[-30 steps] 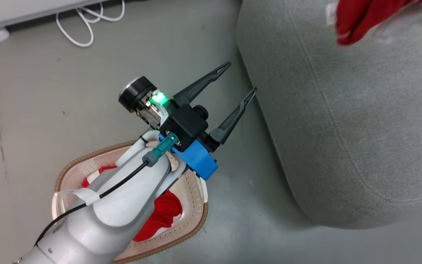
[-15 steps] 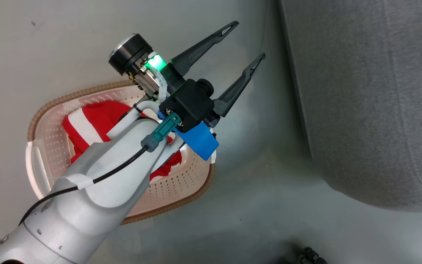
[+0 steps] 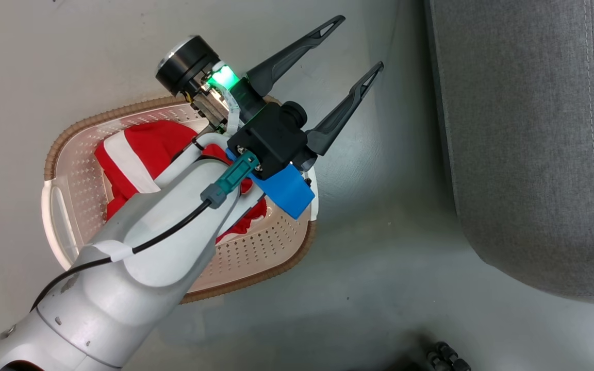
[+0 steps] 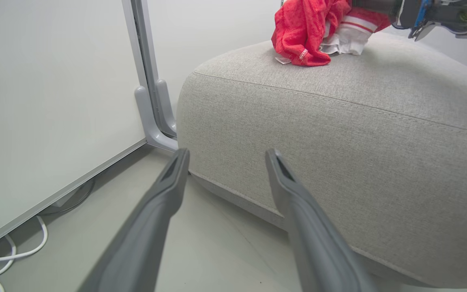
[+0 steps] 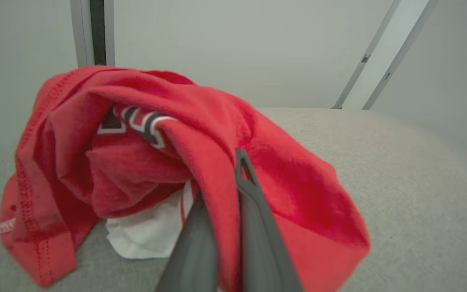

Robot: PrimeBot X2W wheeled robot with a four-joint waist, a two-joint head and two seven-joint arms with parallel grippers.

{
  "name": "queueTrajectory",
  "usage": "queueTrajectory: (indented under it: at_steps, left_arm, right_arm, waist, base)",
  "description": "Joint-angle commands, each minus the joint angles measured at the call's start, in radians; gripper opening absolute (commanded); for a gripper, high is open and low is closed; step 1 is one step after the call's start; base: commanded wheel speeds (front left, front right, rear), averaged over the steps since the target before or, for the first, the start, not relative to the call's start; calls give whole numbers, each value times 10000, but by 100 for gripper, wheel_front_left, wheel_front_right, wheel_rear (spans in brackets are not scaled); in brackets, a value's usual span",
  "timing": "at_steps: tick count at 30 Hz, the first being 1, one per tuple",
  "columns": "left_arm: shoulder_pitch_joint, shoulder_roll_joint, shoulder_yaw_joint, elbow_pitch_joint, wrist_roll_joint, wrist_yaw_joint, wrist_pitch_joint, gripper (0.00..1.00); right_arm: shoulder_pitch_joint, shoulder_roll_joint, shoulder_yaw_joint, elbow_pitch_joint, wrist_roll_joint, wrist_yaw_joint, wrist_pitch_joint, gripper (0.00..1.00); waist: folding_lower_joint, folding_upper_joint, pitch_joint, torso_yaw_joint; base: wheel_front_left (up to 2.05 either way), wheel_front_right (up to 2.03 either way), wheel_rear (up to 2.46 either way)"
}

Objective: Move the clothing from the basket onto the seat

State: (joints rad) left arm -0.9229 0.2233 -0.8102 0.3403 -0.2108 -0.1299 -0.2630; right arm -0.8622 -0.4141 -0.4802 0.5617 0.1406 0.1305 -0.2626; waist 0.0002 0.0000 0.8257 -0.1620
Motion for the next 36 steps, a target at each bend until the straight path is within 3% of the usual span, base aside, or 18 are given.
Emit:
queueTrajectory:
  at_steps: [1, 2, 3, 4, 5, 14, 22, 29, 36]
  left_arm:
    - [7, 19, 88, 0, 42, 4, -27, 100]
    - [27, 29, 108, 12, 44, 3, -27, 100]
    - [60, 34, 130, 23, 45, 3, -27, 100]
    - [104, 26, 141, 30, 46, 3, -27, 100]
    - [154, -3, 148, 39, 43, 3, -27, 100]
    - [825, -317, 597, -80, -88, 8, -27, 100]
    - [2199, -413, 1879, -346, -238, 229, -27, 100]
    - [3781, -530, 3533, -906, -99, 456, -27, 100]
    - [5306, -803, 5036, -1522, 333, 481, -26, 100]
  right_arm:
    - [94, 92, 45, 129, 20, 4, -35, 0]
    - [46, 104, 30, 239, 87, 5, -35, 12]
    - [19, 132, 21, 296, 113, 5, -36, 33]
    - [34, 177, 43, 330, 121, 4, -35, 76]
    - [88, 240, 56, 306, 176, 4, -35, 100]
    - [2103, 823, 117, -1488, 12, 5, -35, 100]
    - [4291, 1597, 629, -3639, -97, 5, -35, 100]
    - [5715, 2137, 2093, -5055, -182, 5, -33, 100]
    - [6338, 2626, 3532, -5288, -2, 5, -35, 100]
  waist:
    - [-2, 0, -23, -4]
    - [-2, 0, -49, -19]
    - [-2, 0, -89, -38]
    - [-2, 0, -145, -56]
    - [-2, 0, -213, -60]
    - [-2, 0, -1377, 65]
    - [-2, 0, -3076, 221]
    - [-2, 0, -4493, 520]
    - [-2, 0, -5725, 849]
  base:
    - [0, 0, 0]
    - [0, 0, 0]
    - [0, 0, 0]
    - [0, 0, 0]
    - [0, 0, 0]
    - [0, 0, 0]
    - [0, 0, 0]
    - [0, 0, 0]
    - [0, 0, 0]
